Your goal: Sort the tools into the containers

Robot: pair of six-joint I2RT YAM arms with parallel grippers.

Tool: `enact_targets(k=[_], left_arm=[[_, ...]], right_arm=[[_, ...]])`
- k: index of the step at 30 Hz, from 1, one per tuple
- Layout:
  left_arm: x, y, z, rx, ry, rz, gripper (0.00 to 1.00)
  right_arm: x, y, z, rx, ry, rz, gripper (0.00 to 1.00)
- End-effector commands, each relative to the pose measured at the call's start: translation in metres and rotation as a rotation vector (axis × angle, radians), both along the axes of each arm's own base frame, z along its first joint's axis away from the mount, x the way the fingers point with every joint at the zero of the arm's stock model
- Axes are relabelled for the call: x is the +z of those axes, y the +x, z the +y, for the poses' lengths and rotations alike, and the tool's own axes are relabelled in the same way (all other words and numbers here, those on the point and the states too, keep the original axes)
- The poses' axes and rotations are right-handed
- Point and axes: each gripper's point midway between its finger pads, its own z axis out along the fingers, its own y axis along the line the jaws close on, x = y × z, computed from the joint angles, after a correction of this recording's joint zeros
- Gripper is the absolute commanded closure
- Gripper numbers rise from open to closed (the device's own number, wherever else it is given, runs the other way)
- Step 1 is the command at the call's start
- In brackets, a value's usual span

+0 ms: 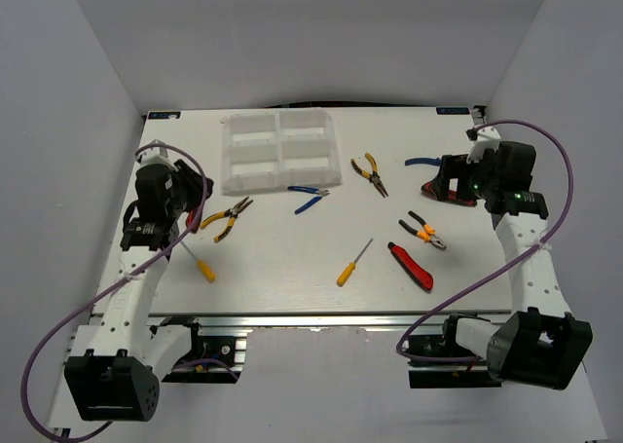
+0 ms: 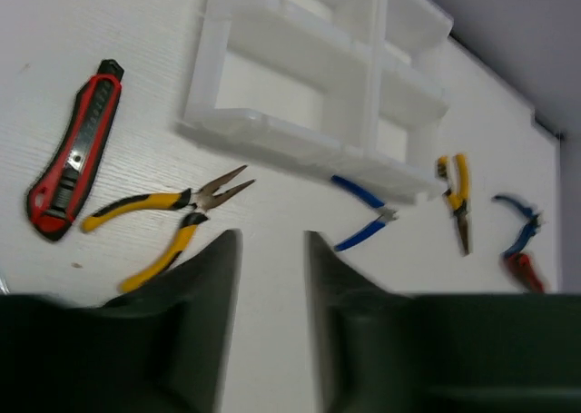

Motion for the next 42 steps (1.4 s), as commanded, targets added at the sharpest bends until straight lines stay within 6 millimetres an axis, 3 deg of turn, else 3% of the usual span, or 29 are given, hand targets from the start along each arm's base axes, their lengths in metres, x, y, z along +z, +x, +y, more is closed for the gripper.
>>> enact_targets(k=[1, 2, 3, 6, 8, 10, 11, 13, 14, 15, 18, 19, 20, 21, 22, 28, 31, 36, 40, 42], left_arm=[[-0.012, 0.000, -0.010, -0.064, -0.011, 0.037, 0.63], [-0.016, 0.000, -0.012, -0.075, -0.015, 0.051, 0.80], [-0.016, 0.002, -0.014, -0.087, -0.016, 0.061, 1.00], [-0.032, 0.003, -0.014, -0.100, 0.003, 0.127, 1.00], [-0.042, 0.004, -0.010, -0.090, 0.028, 0.170, 1.00], [-0.054, 0.002, -0.005, -0.080, 0.056, 0.235, 0.81], [-0.056, 0.004, -0.002, -0.080, 0.073, 0.251, 0.64], [-0.075, 0.005, 0.002, -0.080, 0.103, 0.334, 0.57], [-0.080, 0.006, 0.004, -0.076, 0.117, 0.359, 0.50], [-0.087, 0.011, 0.008, -0.066, 0.132, 0.390, 0.48], [-0.099, 0.017, 0.026, -0.007, 0.210, 0.461, 0.45], [-0.102, 0.018, 0.029, -0.018, 0.239, 0.480, 0.45], [-0.104, 0.021, 0.035, 0.002, 0.271, 0.498, 0.45], [-0.099, 0.028, 0.041, 0.023, 0.295, 0.495, 0.45], [-0.107, 0.030, 0.045, 0.022, 0.322, 0.531, 0.46], [-0.118, 0.057, 0.069, 0.052, 0.468, 0.610, 0.47], [-0.137, 0.062, 0.078, 0.027, 0.527, 0.669, 0.47], [-0.159, 0.080, 0.071, -0.063, 0.520, 0.690, 0.45], [-0.164, 0.090, 0.073, -0.103, 0.559, 0.695, 0.44], [-0.162, 0.096, 0.076, -0.106, 0.580, 0.700, 0.38]], right_arm=[[0.004, -0.004, 0.017, 0.123, 0.018, -0.031, 0.11], [0.000, -0.012, 0.025, 0.222, -0.009, -0.032, 0.11], [0.005, -0.024, 0.046, 0.368, 0.031, -0.055, 0.11], [-0.002, -0.055, 0.077, 0.668, -0.004, -0.092, 0.11], [-0.008, -0.068, 0.094, 0.766, -0.015, -0.088, 0.11], [-0.012, -0.085, 0.105, 0.894, -0.001, -0.110, 0.11], [-0.012, -0.092, 0.112, 0.946, 0.013, -0.119, 0.11], [-0.014, -0.100, 0.128, 1.030, 0.053, -0.130, 0.19], [-0.015, -0.101, 0.131, 1.051, 0.057, -0.125, 0.27], [-0.022, -0.098, 0.133, 1.060, 0.057, -0.095, 0.47], [-0.024, -0.091, 0.138, 1.077, 0.051, -0.071, 0.71], [-0.028, -0.088, 0.139, 1.073, 0.062, -0.047, 0.70], [-0.027, -0.082, 0.139, 1.065, 0.056, -0.056, 0.65], [-0.029, -0.078, 0.138, 1.052, 0.052, -0.050, 0.51], [-0.029, -0.076, 0.139, 1.039, 0.058, -0.045, 0.49], [-0.028, -0.068, 0.142, 1.024, 0.075, -0.070, 0.44], [-0.032, -0.070, 0.142, 1.022, 0.080, -0.053, 0.42], [-0.034, -0.073, 0.142, 1.021, 0.087, -0.051, 0.40], [-0.038, -0.076, 0.141, 1.013, 0.090, -0.040, 0.36], [-0.040, -0.077, 0.141, 1.010, 0.092, -0.031, 0.36]])
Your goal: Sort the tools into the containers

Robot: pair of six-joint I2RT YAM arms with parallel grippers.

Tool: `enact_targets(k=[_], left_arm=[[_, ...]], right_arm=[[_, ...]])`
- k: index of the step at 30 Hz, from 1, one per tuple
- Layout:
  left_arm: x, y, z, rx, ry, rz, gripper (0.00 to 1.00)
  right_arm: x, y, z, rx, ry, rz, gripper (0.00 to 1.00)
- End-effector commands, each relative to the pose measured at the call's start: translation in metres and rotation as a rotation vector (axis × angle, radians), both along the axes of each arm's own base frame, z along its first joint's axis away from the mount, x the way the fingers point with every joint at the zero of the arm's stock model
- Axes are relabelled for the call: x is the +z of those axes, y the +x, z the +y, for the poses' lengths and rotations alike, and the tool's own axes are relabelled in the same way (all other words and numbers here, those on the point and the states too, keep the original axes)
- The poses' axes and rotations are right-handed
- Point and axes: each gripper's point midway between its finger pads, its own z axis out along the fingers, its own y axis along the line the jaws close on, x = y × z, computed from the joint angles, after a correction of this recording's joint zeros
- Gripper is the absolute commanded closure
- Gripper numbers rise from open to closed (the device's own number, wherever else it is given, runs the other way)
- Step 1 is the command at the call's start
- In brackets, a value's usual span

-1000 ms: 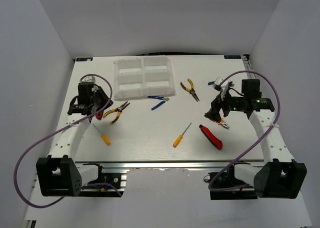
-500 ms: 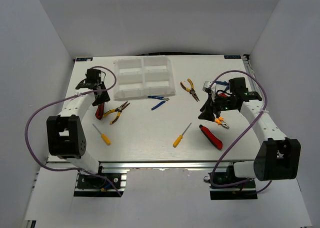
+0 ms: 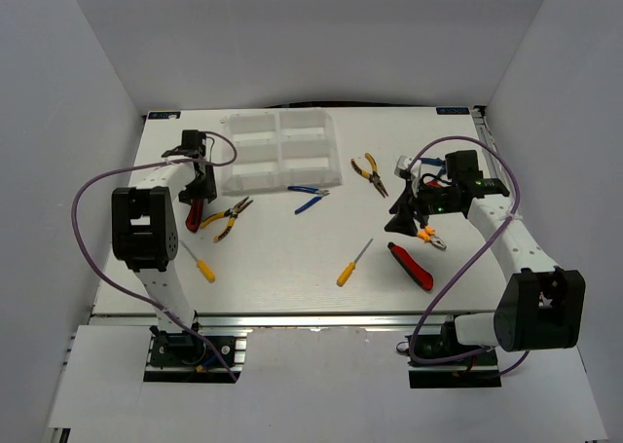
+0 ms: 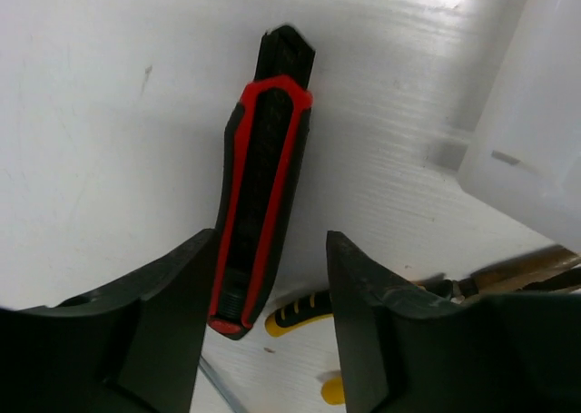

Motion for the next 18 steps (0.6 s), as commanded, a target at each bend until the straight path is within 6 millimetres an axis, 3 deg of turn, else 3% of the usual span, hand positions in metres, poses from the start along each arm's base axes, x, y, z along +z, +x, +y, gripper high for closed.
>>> enact_targets(k=[1, 6, 13, 14, 18], left_arm=[[0.022, 0.020, 0.007, -0.054, 0.039, -0.045, 0.37], [0.023, 0.024, 0.012, -0.061, 0.070, -0.046, 0.35], [0.004, 0.025, 0.008, -0.089, 0.051, -0.017, 0.37], [0.002, 0.025, 0.019, -0.062, 0.046, -0.016, 0.38], [-0.006, 0.023, 0.023, -0.053, 0.023, -0.009, 0.41]], right_arm=[[0.008, -0.003, 0.004, 0.008, 0.029, -0.016, 0.36], [0.005, -0.003, 0.004, -0.005, 0.026, 0.005, 0.35], [0.003, -0.001, 0.001, -0.004, -0.003, 0.017, 0.35], [0.002, 0.000, 0.000, -0.001, -0.009, 0.015, 0.35], [0.002, 0.001, -0.001, 0.002, -0.020, 0.018, 0.35]])
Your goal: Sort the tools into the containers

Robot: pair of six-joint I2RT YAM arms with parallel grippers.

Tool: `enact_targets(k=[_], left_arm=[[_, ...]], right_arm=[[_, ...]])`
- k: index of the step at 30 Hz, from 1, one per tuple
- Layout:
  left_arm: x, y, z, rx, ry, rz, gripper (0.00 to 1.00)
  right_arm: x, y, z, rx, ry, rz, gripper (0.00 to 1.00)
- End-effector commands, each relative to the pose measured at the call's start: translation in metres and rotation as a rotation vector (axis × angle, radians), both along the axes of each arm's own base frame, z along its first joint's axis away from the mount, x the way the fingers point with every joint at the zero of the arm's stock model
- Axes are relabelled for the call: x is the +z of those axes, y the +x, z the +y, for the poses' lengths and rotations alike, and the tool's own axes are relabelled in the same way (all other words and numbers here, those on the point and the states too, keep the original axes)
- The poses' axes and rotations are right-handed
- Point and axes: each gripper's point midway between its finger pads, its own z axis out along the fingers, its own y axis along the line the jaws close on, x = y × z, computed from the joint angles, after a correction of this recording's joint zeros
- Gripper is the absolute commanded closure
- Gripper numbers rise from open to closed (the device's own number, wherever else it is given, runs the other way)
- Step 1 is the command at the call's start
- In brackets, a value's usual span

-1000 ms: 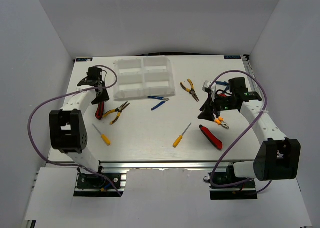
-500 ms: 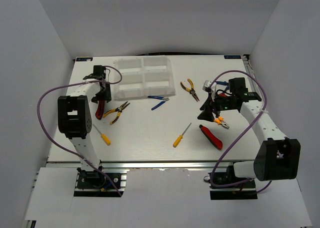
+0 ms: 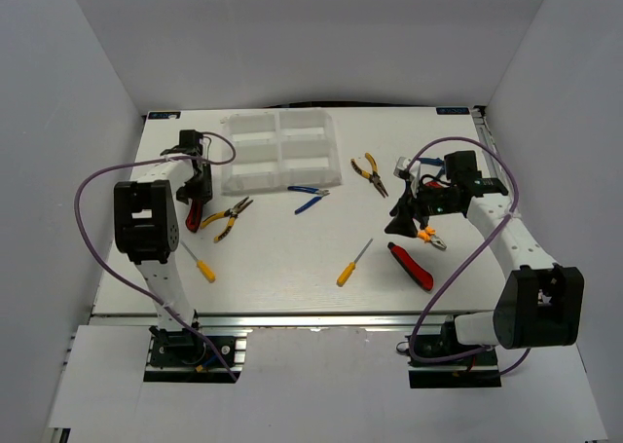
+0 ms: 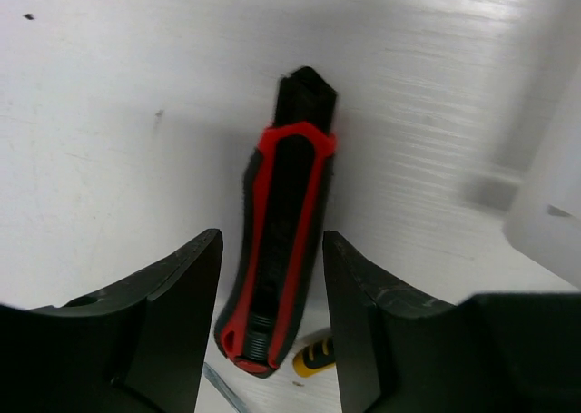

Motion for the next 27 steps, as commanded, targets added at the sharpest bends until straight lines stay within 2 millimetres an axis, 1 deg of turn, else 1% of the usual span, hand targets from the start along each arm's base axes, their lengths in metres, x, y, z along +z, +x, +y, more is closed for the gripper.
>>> enact_targets(k=[1, 5, 8, 9, 11, 12, 15, 16, 18, 19, 20, 22, 23, 24, 25, 26, 27], left_arm=[[0.005, 0.009, 0.008, 0.012, -0.019, -0.046, 0.41], [-0.007, 0.000, 0.010, 0.019, -0.036, -0.023, 0.47], [-0.011, -0.004, 0.010, 0.024, -0.053, -0.023, 0.50], [-0.014, -0.007, 0.009, 0.025, -0.062, -0.017, 0.53], [-0.018, -0.011, 0.009, 0.028, -0.076, -0.007, 0.56], [-0.021, -0.014, 0.008, 0.027, -0.082, 0.000, 0.61], [-0.022, -0.016, 0.009, 0.039, -0.090, 0.003, 0.69], [-0.020, -0.016, 0.010, 0.049, -0.089, -0.002, 0.80], [-0.013, -0.015, 0.016, 0.084, -0.067, -0.015, 0.87], [-0.006, -0.012, 0.018, 0.098, -0.059, -0.033, 0.93], [0.007, -0.009, 0.020, 0.114, -0.051, -0.072, 0.96], [0.025, -0.001, 0.019, 0.154, -0.069, -0.147, 1.00], [0.035, 0.001, 0.018, 0.172, -0.078, -0.182, 1.00], [0.055, 0.008, 0.014, 0.178, -0.105, -0.261, 1.00], [0.065, 0.011, 0.010, 0.205, -0.138, -0.306, 1.00], [0.069, 0.009, 0.006, 0.212, -0.164, -0.330, 1.00], [0.088, 0.014, 0.002, 0.212, -0.188, -0.397, 1.00]], right_arm=[[0.009, 0.004, 0.001, 0.016, -0.005, -0.022, 0.35], [0.010, 0.005, 0.001, 0.016, -0.004, -0.024, 0.35], [0.011, 0.006, 0.001, 0.013, -0.004, -0.025, 0.35], [0.011, 0.006, 0.001, 0.013, -0.004, -0.025, 0.35], [0.012, 0.007, 0.001, 0.013, -0.003, -0.032, 0.35], [0.012, 0.007, 0.001, 0.014, -0.002, -0.028, 0.35], [0.012, 0.007, 0.002, 0.016, 0.000, -0.031, 0.36], [0.012, 0.007, 0.001, 0.015, 0.000, -0.030, 0.35], [0.014, 0.006, 0.001, 0.016, 0.001, -0.032, 0.36], [0.014, 0.006, 0.001, 0.015, 0.001, -0.031, 0.36], [0.015, 0.006, 0.002, 0.017, 0.004, -0.035, 0.36], [0.018, 0.004, 0.003, 0.022, 0.011, -0.037, 0.36], [0.018, 0.003, 0.003, 0.022, 0.012, -0.036, 0.36], [0.018, 0.003, 0.003, 0.022, 0.014, -0.036, 0.36], [0.018, 0.002, 0.003, 0.023, 0.015, -0.033, 0.36], [0.018, 0.001, 0.003, 0.024, 0.016, -0.037, 0.36], [0.018, 0.000, 0.003, 0.024, 0.015, -0.035, 0.36]])
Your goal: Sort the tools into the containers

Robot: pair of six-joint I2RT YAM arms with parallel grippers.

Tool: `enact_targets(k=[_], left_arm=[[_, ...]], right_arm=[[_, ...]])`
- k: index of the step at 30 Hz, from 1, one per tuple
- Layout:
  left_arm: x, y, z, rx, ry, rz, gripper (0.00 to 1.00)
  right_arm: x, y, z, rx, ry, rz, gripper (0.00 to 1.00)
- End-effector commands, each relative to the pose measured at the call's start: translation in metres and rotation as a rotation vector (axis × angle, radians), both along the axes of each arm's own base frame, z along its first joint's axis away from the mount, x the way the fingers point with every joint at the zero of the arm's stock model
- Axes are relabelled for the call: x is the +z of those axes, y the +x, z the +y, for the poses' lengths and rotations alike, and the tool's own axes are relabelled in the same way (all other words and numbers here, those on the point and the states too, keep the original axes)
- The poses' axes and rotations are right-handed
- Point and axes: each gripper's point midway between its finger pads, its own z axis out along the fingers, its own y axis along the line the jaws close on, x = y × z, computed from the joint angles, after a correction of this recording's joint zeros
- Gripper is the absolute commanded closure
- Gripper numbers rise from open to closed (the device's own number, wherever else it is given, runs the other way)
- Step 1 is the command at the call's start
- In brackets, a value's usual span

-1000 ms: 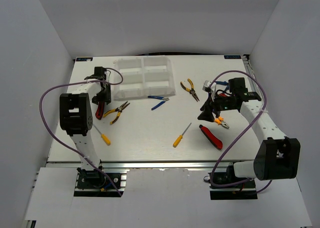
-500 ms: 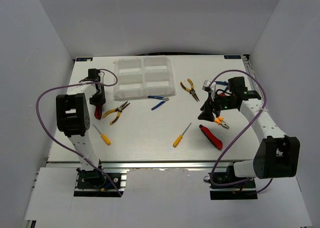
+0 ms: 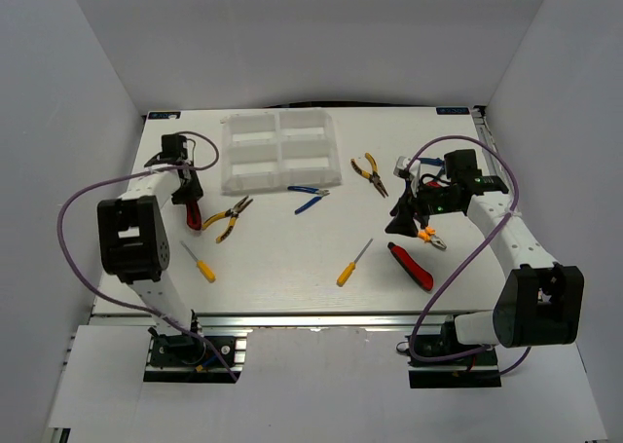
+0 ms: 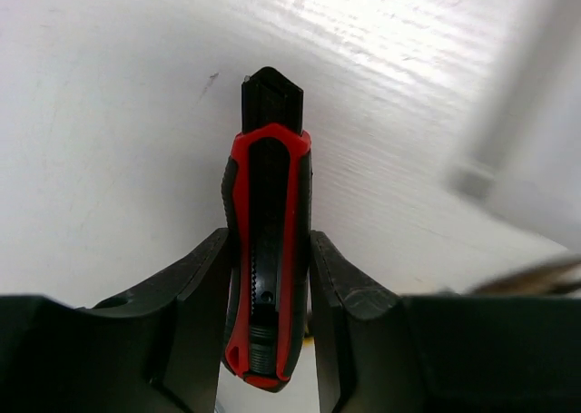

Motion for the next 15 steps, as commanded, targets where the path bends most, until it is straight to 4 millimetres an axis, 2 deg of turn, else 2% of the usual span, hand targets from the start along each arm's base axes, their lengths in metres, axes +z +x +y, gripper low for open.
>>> enact_targets(k=[1, 5, 10, 11, 12, 14, 15], left_arm=[[0.085, 0.025, -0.012, 0.090, -0.105, -0.311, 1.00], [0.118, 0.029, -0.026, 0.124, -0.202, -0.450, 1.00], [0.164, 0.048, -0.046, 0.141, -0.351, -0.616, 1.00], [0.170, 0.050, -0.058, 0.118, -0.415, -0.633, 1.00], [0.185, 0.061, -0.068, 0.095, -0.462, -0.707, 1.00], [0.185, 0.069, -0.087, 0.119, -0.565, -0.744, 1.00], [0.198, 0.079, -0.098, 0.130, -0.618, -0.806, 1.00]], right_arm=[[0.015, -0.001, 0.004, 0.020, 0.022, -0.037, 0.36], [0.015, -0.004, 0.003, 0.025, 0.024, -0.036, 0.36], [0.015, -0.004, 0.004, 0.030, 0.028, -0.040, 0.36], [0.015, -0.004, 0.004, 0.030, 0.029, -0.041, 0.36], [0.015, -0.004, 0.004, 0.029, 0.029, -0.040, 0.36], [0.014, -0.003, 0.004, 0.030, 0.032, -0.037, 0.36], [0.014, -0.003, 0.005, 0.032, 0.035, -0.038, 0.36]])
